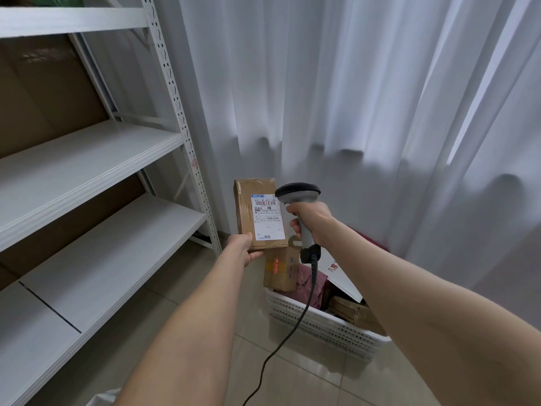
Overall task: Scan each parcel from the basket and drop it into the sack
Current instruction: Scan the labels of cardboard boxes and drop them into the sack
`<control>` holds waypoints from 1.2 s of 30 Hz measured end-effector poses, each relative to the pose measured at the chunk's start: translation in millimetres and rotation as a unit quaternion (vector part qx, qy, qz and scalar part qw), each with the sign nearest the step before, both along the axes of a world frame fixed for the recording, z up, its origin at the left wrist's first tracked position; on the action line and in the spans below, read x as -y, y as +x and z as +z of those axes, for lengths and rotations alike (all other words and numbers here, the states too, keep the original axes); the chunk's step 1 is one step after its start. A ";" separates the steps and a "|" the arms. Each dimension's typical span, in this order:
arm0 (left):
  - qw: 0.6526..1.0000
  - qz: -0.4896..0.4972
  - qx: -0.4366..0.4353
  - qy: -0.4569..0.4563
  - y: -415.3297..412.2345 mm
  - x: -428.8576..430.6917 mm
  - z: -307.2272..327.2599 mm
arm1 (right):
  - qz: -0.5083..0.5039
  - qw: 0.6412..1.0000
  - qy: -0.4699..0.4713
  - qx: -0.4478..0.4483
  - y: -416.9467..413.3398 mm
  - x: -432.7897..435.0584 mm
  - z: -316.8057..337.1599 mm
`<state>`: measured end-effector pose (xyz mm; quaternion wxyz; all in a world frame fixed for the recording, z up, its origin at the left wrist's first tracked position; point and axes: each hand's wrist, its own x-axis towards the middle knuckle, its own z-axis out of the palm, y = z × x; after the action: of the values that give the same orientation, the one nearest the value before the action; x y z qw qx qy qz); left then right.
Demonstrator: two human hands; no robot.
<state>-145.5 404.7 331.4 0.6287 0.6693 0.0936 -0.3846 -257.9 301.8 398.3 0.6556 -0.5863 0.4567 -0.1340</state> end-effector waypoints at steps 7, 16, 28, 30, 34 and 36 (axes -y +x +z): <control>1.000 0.003 0.000 -0.011 2.9 -2.1 -0.3 | 0.003 1.000 -0.004 -0.005 6.1 -2.8 2.2; 1.000 -0.025 0.000 0.009 8.0 -34.6 -7.2 | -0.004 0.999 0.047 0.002 11.2 -20.7 -30.7; 0.998 -0.002 0.026 0.058 -19.3 -170.5 -27.6 | 0.034 0.990 0.135 0.023 2.3 -118.3 -84.2; 0.997 0.011 0.029 0.070 -33.3 -199.6 -31.5 | 0.047 0.990 0.132 0.023 -7.3 -147.1 -90.9; 0.996 0.035 0.024 0.079 -60.8 -258.1 -37.8 | 0.059 0.987 0.148 0.019 -24.0 -204.5 -102.8; 0.995 0.052 0.016 0.079 -70.9 -286.1 -40.5 | 0.066 0.985 0.159 0.008 -28.7 -231.9 -107.4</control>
<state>-216.4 690.8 290.9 0.5944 0.7171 0.1483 -0.3325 -286.6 533.7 290.8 0.7516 -0.5023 0.4270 -0.0204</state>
